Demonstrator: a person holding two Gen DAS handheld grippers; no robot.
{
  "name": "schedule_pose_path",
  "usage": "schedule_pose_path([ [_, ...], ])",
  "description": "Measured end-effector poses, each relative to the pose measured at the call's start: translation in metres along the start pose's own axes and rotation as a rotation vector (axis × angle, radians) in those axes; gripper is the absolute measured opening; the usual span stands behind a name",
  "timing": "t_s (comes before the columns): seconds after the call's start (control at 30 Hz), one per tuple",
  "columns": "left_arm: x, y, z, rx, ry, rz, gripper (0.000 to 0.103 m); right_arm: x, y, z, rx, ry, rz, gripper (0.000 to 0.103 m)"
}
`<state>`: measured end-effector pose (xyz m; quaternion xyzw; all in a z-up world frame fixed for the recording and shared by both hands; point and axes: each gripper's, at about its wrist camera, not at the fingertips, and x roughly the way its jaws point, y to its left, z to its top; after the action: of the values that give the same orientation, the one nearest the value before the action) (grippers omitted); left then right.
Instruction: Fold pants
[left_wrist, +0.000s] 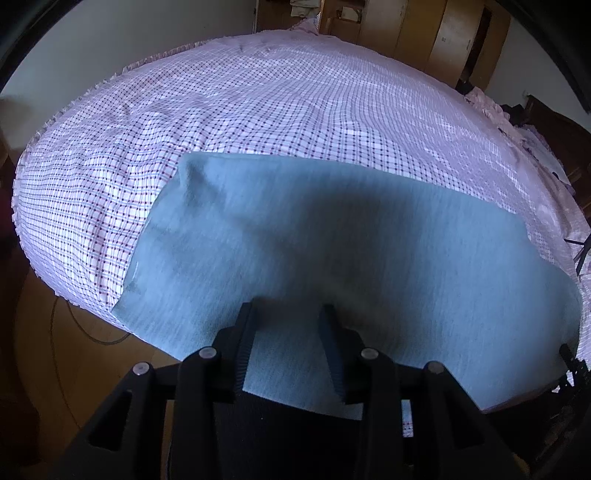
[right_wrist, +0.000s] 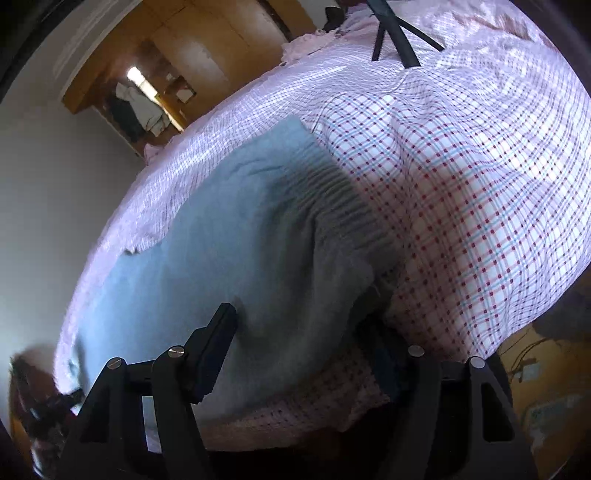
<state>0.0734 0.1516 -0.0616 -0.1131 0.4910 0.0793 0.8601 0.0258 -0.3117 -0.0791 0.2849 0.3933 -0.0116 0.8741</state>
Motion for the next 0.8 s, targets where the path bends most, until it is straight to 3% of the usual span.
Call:
schedule_pose_path([
  [0.33,0.001,0.002,-0.001,-0.002,-0.001,0.001,0.038,0.001,-0.013,0.005,0.077,-0.013,0.107,0.059],
  [0.47,0.003,0.001,0.001,-0.005,0.005,0.003,0.038,-0.009,-0.022,0.005,0.105,-0.034,0.150,0.042],
  [0.63,0.004,0.001,0.002,0.002,0.005,0.011,0.039,-0.017,-0.022,0.007,0.110,-0.074,0.217,0.039],
  [0.8,0.005,0.000,0.002,0.004,0.005,0.012,0.039,0.000,-0.022,-0.003,0.132,-0.012,0.203,0.039],
])
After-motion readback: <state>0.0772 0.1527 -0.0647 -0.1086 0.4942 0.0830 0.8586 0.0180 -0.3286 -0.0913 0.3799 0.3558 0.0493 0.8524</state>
